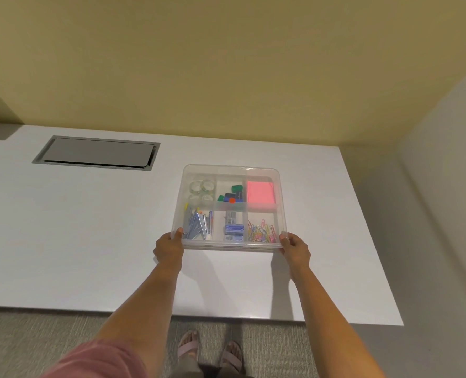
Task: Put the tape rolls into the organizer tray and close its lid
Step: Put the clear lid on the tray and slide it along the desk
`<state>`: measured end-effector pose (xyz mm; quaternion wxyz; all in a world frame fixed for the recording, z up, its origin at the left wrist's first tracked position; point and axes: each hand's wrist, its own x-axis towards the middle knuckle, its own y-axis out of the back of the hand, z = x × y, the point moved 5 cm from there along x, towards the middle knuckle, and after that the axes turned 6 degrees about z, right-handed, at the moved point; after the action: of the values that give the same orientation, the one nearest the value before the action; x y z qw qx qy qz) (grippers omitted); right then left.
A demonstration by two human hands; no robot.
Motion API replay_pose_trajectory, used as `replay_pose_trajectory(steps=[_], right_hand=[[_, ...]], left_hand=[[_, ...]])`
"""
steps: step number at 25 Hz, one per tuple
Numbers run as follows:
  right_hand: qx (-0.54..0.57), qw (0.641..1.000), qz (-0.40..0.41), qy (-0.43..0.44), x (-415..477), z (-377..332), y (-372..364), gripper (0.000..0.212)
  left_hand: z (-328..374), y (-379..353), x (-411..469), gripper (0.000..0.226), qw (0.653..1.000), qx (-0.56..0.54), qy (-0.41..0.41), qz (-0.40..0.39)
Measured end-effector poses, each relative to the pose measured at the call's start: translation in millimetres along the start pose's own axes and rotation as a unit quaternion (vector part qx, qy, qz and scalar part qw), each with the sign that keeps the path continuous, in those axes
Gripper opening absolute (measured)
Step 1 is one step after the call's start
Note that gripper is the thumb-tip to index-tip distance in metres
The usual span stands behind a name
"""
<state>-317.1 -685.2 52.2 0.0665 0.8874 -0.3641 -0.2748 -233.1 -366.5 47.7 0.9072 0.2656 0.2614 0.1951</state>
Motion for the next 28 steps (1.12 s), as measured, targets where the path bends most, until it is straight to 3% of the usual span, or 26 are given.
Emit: replay_pose_trajectory(steps=[4,7,9,10,19,28], right_hand=[[-0.167,0.978,0.032,0.124,-9.5,-14.6,-5.3,0.038],[-0.358,0.899,0.015,0.253,-12.1,-30.4,-22.4,0.049],[-0.459,0.839,-0.012,0.291,-7.5,-34.4,-36.5,0.053],[-0.481,0.827,-0.023,0.29,-3.7,-36.2,-42.0,0.054],[-0.505,0.814,-0.036,0.283,46.1,-70.8,-76.3,0.065],[-0.509,0.8,-0.026,0.317,93.8,-101.1,-114.9,0.057]], left_hand=[[22.3,2.5,-9.7,0.045,0.991,0.076,-0.112,0.003],[43.3,-7.5,-12.8,0.057,0.936,0.228,-0.268,-0.013],[51.4,-19.3,-10.9,0.058,0.891,0.318,-0.321,-0.031],[54.3,-24.8,-8.6,0.057,0.879,0.344,-0.328,-0.039],[89.0,-57.3,31.4,0.061,0.851,0.376,-0.364,-0.05],[128.6,-92.1,76.1,0.062,0.858,0.353,-0.369,-0.052]])
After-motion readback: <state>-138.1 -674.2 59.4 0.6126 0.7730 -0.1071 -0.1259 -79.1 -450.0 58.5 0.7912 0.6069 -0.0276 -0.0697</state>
